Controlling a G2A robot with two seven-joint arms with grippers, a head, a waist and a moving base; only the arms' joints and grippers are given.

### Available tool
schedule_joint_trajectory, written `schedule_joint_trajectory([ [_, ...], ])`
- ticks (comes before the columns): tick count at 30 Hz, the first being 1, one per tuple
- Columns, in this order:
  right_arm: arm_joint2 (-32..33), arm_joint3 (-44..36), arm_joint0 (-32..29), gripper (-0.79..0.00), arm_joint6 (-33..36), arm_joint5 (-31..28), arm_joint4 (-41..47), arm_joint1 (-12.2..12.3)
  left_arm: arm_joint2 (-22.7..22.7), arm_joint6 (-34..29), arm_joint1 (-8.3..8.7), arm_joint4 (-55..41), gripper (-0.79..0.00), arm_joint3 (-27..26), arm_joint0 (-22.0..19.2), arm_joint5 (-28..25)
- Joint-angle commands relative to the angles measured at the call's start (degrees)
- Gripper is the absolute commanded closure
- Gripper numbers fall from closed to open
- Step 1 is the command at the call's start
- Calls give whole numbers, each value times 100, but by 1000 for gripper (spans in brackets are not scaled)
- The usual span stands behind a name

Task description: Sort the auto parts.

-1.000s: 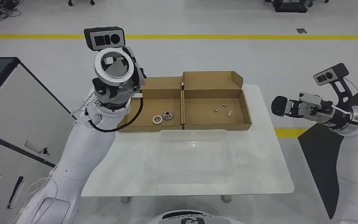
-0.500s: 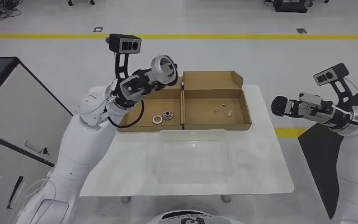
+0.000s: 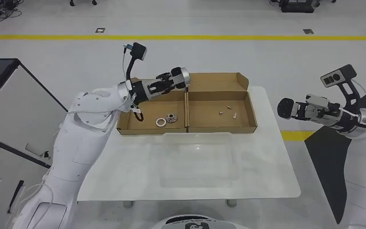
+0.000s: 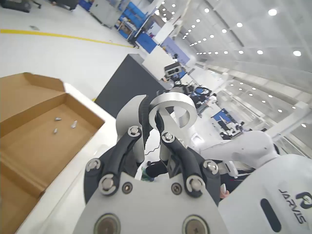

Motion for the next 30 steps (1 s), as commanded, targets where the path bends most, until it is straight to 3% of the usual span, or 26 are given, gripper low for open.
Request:
schedule_joint_trajectory([
  [1,0,0,0,-785,0,0,0,0,-42,-150,26,165,0,155,-42,97],
  [15,0,0,0,-785,0,0,0,0,-162,-624,218,2684,0,807,-244,1024],
  [22,0,0,0,-785,0,0,0,0,163,-924,249,4032,0,1201,-538,1309],
  [30,0,0,0,-785,0,0,0,0,748,-1027,161,4990,0,2193,-1131,1214],
])
